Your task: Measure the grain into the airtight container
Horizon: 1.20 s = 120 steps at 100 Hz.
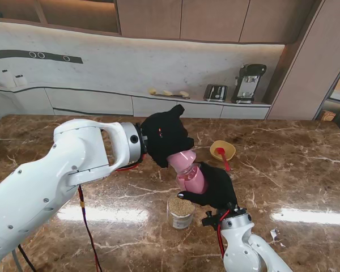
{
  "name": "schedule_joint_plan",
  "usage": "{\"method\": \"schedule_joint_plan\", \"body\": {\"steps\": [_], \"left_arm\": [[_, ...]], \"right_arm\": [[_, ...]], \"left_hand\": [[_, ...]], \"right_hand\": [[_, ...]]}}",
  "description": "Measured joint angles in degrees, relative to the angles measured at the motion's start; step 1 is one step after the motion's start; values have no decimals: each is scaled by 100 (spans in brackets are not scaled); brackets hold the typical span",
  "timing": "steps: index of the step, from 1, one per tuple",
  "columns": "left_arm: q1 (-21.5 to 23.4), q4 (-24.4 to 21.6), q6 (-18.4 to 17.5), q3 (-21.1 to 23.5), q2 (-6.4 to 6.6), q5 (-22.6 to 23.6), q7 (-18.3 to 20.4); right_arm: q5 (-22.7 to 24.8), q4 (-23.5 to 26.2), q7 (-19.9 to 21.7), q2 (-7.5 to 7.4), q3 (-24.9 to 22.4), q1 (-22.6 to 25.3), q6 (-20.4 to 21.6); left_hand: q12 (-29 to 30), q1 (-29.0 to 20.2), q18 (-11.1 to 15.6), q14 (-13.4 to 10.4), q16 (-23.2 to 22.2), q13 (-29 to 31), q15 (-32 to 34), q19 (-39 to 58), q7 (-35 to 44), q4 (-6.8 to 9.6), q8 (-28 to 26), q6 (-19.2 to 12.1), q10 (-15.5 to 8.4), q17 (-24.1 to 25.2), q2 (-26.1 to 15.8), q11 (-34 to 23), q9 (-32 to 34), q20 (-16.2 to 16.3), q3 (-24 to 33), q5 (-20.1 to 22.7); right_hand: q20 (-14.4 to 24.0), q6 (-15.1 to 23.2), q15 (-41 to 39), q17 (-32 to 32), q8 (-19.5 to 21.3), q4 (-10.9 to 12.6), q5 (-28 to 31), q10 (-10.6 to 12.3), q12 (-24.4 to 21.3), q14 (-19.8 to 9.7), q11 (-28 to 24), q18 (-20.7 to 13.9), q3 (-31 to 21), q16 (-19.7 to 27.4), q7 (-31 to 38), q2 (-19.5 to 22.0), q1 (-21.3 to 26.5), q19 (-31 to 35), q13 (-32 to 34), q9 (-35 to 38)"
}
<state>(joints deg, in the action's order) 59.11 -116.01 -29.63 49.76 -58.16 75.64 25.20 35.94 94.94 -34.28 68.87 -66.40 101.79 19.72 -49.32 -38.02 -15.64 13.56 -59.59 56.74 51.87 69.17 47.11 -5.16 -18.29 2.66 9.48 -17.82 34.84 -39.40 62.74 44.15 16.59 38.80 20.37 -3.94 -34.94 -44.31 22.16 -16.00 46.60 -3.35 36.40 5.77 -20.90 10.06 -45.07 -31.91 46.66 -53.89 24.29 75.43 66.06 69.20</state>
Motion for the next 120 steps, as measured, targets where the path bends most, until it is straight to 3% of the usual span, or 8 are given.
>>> {"method": "schedule_joint_plan", "body": {"steps": [66, 89, 120], "left_arm": [[33, -45, 57, 44, -3, -4, 107], [65, -45, 114, 99, -7, -16, 46], [75, -75, 104, 131, -7, -15, 62]], "right_arm": [[-25, 27, -6, 5, 12, -1, 43], [-303, 61, 107, 19, 16, 6, 135], [-320, 92, 123, 38, 9, 17, 151]], "left_hand": [[0, 57, 2, -56, -9, 118, 135, 64, 8, 0, 4, 0, -113, -5, 11, -29, 5, 0, 59, 28], [0, 58, 3, -65, -9, 118, 135, 65, 9, 0, 4, 0, -119, -6, 11, -29, 5, 0, 59, 29], [0, 60, 3, -71, -9, 118, 135, 66, 11, 0, 4, 0, -132, -7, 11, -29, 5, 0, 59, 29]], "right_hand": [[0, -73, -15, -12, 0, 0, 0, -13, 0, -4, 0, 0, 0, 0, 0, 28, 4, 1, 2, 0], [0, -83, -16, -12, 0, 0, 0, -29, 0, -4, 1, 0, 0, 0, 0, 37, 5, 1, 2, 0], [0, -101, -17, -12, 0, 0, 0, -35, 0, -4, 1, 0, 0, 0, 0, 63, 5, 1, 3, 0]]}}
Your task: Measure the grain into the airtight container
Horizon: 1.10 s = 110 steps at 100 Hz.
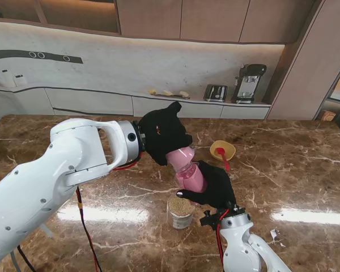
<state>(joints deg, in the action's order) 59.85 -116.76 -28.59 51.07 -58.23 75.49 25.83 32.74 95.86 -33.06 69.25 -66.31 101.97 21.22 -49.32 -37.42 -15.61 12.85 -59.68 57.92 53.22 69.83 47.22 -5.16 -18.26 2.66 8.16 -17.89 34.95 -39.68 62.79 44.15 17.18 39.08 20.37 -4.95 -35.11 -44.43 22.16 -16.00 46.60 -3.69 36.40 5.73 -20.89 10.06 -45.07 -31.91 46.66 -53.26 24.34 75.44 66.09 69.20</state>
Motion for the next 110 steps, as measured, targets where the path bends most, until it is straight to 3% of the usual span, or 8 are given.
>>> {"method": "schedule_joint_plan", "body": {"steps": [56, 87, 110], "left_arm": [[129, -21, 338, 79, -30, -91, -59], [293, 55, 923, 177, -48, -716, -39], [366, 91, 1114, 239, -57, -1006, 38]], "right_arm": [[-233, 22, 51, 28, -39, 33, 207], [-401, 25, 84, 49, -59, 50, 311], [-414, 19, 66, 60, -61, 53, 336]], "left_hand": [[0, 65, 0, -69, -3, 148, 9, 17, 198, -174, -226, 0, -74, -136, 0, -9, 57, -8, 1, 22], [288, 65, 0, -72, 302, 93, -230, 18, 199, -175, -289, 0, -112, -65, 0, -16, 58, -64, -1, 23], [506, 64, 0, -76, 503, 2, -485, 18, 199, -175, -289, 0, -131, 63, 0, 21, 58, -65, -1, 23]], "right_hand": [[0, -51, -44, 0, 0, 0, 1, -8, 0, 0, 3, 0, 0, 0, 0, 31, 0, 1, 1, 0], [0, -61, -48, 0, 0, 0, 1, -8, 0, -1, 3, 0, 0, -1, 0, 43, 0, 1, 2, 0], [0, -67, -57, 0, 0, 0, 1, -8, 0, -15, 3, 0, 0, 0, 0, 48, 0, 1, 3, 0]]}}
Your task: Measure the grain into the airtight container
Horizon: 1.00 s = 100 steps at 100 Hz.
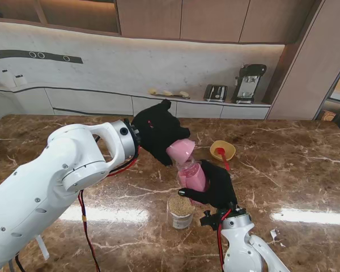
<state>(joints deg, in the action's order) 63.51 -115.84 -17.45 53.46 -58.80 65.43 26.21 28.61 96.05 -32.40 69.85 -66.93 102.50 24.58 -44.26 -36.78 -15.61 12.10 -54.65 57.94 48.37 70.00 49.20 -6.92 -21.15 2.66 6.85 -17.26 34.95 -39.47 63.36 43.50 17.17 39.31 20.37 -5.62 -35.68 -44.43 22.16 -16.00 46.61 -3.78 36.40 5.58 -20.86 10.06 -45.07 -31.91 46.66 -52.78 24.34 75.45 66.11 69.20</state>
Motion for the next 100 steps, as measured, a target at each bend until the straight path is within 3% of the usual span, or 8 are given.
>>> {"method": "schedule_joint_plan", "body": {"steps": [16, 37, 39, 52, 60, 73, 87, 100], "left_arm": [[6, 0, -15, 11, 1, 22, 71], [-22, -4, -13, -33, 6, 27, 136], [-26, -4, -10, -39, 7, 27, 137], [-57, 6, 1, -88, 7, 49, 124], [-72, 40, 0, -120, 6, 67, 27], [-119, 85, -16, -167, 4, 65, -29], [-188, 95, -11, -211, 2, 32, 25], [-237, 107, -1, -250, -1, 16, 46]], "right_arm": [[-1, -5, -8, 4, -4, 4, 18], [-1, -10, -44, 11, -13, 9, 36], [-1, -11, -47, 11, -15, 10, 38], [-1, -11, -55, 14, -23, 18, 46], [-2, -11, -59, 15, -33, 20, 54], [-14, -15, -61, 17, -42, 19, 66], [-31, -15, -56, 18, -46, 19, 82], [-35, -15, -55, 20, -53, 18, 90]], "left_hand": [[234, -5, 0, -1, 201, -62, -245, -2, 0, -4, 0, 0, -78, 10, 0, 259, 0, -1, 0, 0], [304, -93, 0, -53, 425, -204, -586, -47, 0, -143, -10, 0, -149, 86, 44, 962, 0, -1, 74, -17], [351, -127, 0, -53, 431, -204, -598, -51, -2, -213, -12, 0, -148, 87, 45, 1037, 0, -1, 74, -18], [549, -172, 0, -54, 488, -205, -609, -66, -8, -221, -14, 0, -148, 88, 52, 1266, -4, -1, 75, -57], [619, -174, 0, -54, 489, -205, -609, -67, -8, -221, -14, 0, -148, 88, 52, 1241, -18, -1, 75, -58], [703, -132, 0, -54, 330, -204, -470, -68, 68, -207, -23, 0, -149, 88, 52, 753, -30, -1, 75, -58], [306, -10, 0, -54, 100, -179, -107, -68, 283, -193, -305, 0, -149, 88, 52, 283, -33, -1, 71, -58], [145, -4, 0, -55, -2, -129, -5, -68, 356, -193, -467, 0, -149, 88, 52, 204, -33, -1, 66, -58]], "right_hand": [[0, -14, -1, 0, 0, 0, 0, 0, 0, -18, 0, 0, 0, 0, 0, 11, 0, 0, 0, 0], [0, -51, -15, 0, 0, 0, 0, -3, 0, -21, 0, 0, -2, 0, 0, 22, 0, 0, 1, 1], [0, -51, -15, 0, 0, 0, 0, -3, 0, -21, 0, 0, -3, 0, 0, 22, 0, 0, 1, 1], [0, -51, -16, 0, 0, 0, 0, -4, 0, -21, 0, 0, -5, 0, 0, 23, 0, 0, 1, 1], [0, -56, -16, 0, 0, 0, 1, -4, 0, -21, 0, 0, -6, 0, 0, 24, 0, 0, 1, 2], [0, -64, -16, 0, 0, 0, 1, -4, 0, -23, 0, 0, -6, 0, 0, 25, 0, 0, 1, 2], [0, -64, -17, 0, 0, -1, 1, -5, 0, -23, 0, 0, -7, 0, 0, 26, 0, 0, 1, 2], [0, -64, -17, 0, 0, -1, 1, -5, 0, -24, 0, 0, -7, 0, 0, 28, 0, 0, 1, 2]]}}
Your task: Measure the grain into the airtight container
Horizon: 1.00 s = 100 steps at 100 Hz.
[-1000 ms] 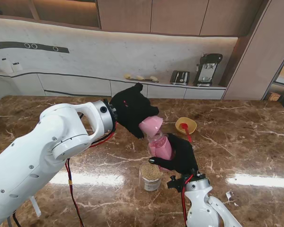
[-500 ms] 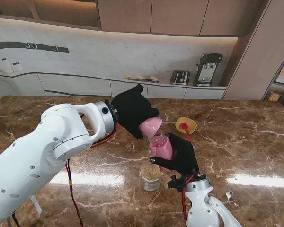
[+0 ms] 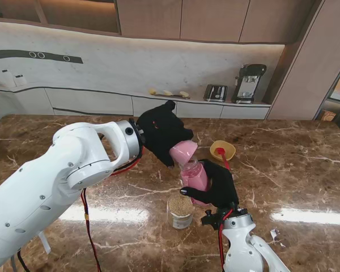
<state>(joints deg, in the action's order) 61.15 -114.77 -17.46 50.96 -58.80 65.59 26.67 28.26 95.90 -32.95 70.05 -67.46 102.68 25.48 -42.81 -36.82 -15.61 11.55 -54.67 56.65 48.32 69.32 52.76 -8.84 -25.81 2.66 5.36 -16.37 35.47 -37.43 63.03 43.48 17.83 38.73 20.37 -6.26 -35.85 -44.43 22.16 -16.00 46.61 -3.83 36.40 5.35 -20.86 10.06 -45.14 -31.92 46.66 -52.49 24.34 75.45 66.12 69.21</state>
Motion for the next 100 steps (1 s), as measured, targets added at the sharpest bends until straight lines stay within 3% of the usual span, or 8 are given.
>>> {"method": "schedule_joint_plan", "body": {"steps": [32, 45, 56, 71, 83, 100], "left_arm": [[-201, -32, -101, -77, 8, -40, 337], [-261, -56, -113, -142, 13, -3, 345], [-327, -61, -69, -227, 13, -15, 390], [-412, -60, -42, -332, 13, 12, 433], [-456, -62, -222, -357, 10, 246, 455], [-445, -108, -518, -327, 7, 517, 371]], "right_arm": [[-7, 5, -12, 8, -7, -2, 27], [-10, 8, -13, 10, -7, -4, 41], [-10, 6, -15, 10, -12, 0, 45], [-9, 1, -21, 10, -22, 5, 54], [-5, 1, -25, 10, -31, 8, 55], [-5, 1, -28, 18, -31, 6, 65]], "left_hand": [[-73, 8, 0, -1, 95, -17, -103, -1, -66, -5, 171, 0, 0, 0, 0, 123, 0, -1, 111, 0], [17, -18, 0, -1, 282, -76, -315, -1, -137, -151, 156, 0, -10, 0, 0, 442, 0, 0, 116, 0], [8, -80, 0, -1, 275, -77, -316, -7, -104, -187, -858, 0, -10, 56, 0, 408, -47, -1, 116, -49], [-202, -82, 0, -1, -107, -78, -84, -10, -98, -187, -2173, -7, -11, 65, 0, 6, -144, 0, 116, -100], [-306, -82, 0, -1, -228, -78, 52, -10, -98, -187, -2434, -18, -11, 65, 0, -6, -144, 0, 116, -107], [-343, -82, 0, -1, -249, -78, 58, -10, -103, -186, -2380, -47, -23, 62, -2, -7, -144, 1, 116, -115]], "right_hand": [[0, -2, -11, 0, 0, 0, 0, -3, 0, 0, 0, 0, 0, 0, 0, 10, 0, 0, 0, 0], [0, -2, -11, 0, 0, 0, 0, -3, 0, 0, 0, 0, 0, 0, 0, 18, 1, 0, 0, 0], [0, -2, -11, 0, 0, -1, 0, -4, 0, 0, 0, 0, -1, -1, 0, 18, 1, 0, 0, 0], [0, -2, -11, 0, 0, -1, 40, -10, 0, 0, 0, 0, -1, -1, 0, 19, 1, 0, 0, 5], [0, -9, -27, 0, 0, -3, 47, -17, 0, 0, 0, 0, -1, -1, 0, 19, 1, 0, 0, 7], [0, -10, -34, 0, -2, -54, 50, -21, 0, 0, 0, 0, -1, -1, 0, 31, 1, 0, 0, 9]]}}
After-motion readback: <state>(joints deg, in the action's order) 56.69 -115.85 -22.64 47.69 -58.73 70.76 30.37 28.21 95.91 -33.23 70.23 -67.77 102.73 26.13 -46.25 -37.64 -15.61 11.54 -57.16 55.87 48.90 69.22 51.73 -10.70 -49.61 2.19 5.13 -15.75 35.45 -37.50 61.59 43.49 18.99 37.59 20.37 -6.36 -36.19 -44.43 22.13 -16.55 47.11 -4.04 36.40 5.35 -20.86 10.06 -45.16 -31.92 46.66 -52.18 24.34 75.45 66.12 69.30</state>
